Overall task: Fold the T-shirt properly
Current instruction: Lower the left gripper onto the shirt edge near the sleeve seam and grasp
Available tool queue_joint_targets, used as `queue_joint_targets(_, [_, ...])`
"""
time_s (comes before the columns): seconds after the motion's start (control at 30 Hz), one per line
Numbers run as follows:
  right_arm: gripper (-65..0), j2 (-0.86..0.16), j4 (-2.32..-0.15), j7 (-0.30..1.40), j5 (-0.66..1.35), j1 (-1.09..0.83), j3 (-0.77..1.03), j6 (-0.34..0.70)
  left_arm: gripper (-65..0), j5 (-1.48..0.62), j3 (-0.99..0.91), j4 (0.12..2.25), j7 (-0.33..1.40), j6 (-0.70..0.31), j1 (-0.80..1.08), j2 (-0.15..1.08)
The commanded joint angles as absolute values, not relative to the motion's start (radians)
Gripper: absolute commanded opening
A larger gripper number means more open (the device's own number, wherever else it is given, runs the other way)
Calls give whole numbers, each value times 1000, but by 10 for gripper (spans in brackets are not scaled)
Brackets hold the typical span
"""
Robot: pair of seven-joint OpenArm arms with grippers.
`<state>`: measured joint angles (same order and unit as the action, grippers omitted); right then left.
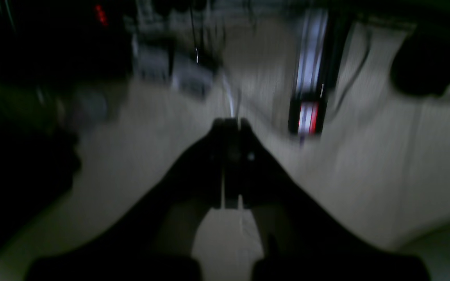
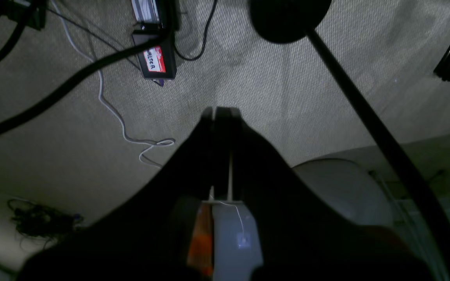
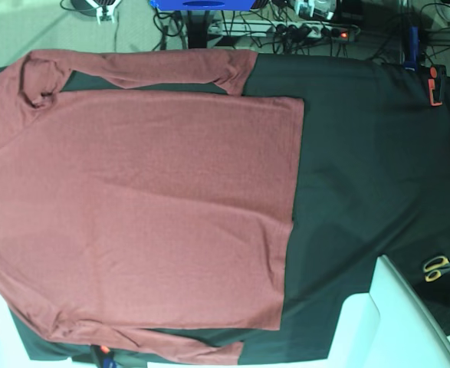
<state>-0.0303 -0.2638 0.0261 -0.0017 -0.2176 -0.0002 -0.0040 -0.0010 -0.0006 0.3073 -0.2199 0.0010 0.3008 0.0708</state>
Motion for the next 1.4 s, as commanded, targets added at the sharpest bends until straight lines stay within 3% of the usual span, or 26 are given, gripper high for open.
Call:
queue_joint_targets(0.0, [-648,-36,-306,27,-2,-251,-1,-7,-650,1,-2,346,-252,5,349,84])
queue_joint_targets(0.27, [-648,-65,-923,236,1,-542,5,-7,-650,1,-1,855,-286,5,624,119])
queue_joint_targets(0.4, [-648,-64,-1116,325,1,-621,5,-7,-650,-1,-1,1145,-286,5,760,145])
queue_joint_targets(0.67, [-648,-64,-1159,341,1,-651,7,-7,-650,-1,-2,1578,-283,5,895,166])
queue_joint_targets(0.93, [-648,-41,-1202,338,2,-676,110,-7,-650,-61,-2,1658,-278,5,862,173])
queue_joint_targets(0.97, [-648,-41,-1207,338,2,-677,113,-7,-617,-102,-2,1655,-278,5,854,176])
queue_joint_targets(1.07, [-648,-45,-1208,338,1,-677,113,-7,-375,-268,19,1638,-277,-19,831,255])
queue_joint_targets(1.13, [-648,-45,-1207,338,1,-677,113,-7,-301,-397,48,1618,-277,-81,803,303])
queue_joint_targets(1.23, [-648,-45,-1205,338,-1,-676,111,-7,-299,-536,99,1586,-277,-122,759,363])
queue_joint_targets(1.37, [-648,-45,-1205,338,-1,-673,111,-7,-299,-564,177,1532,-277,-122,700,386])
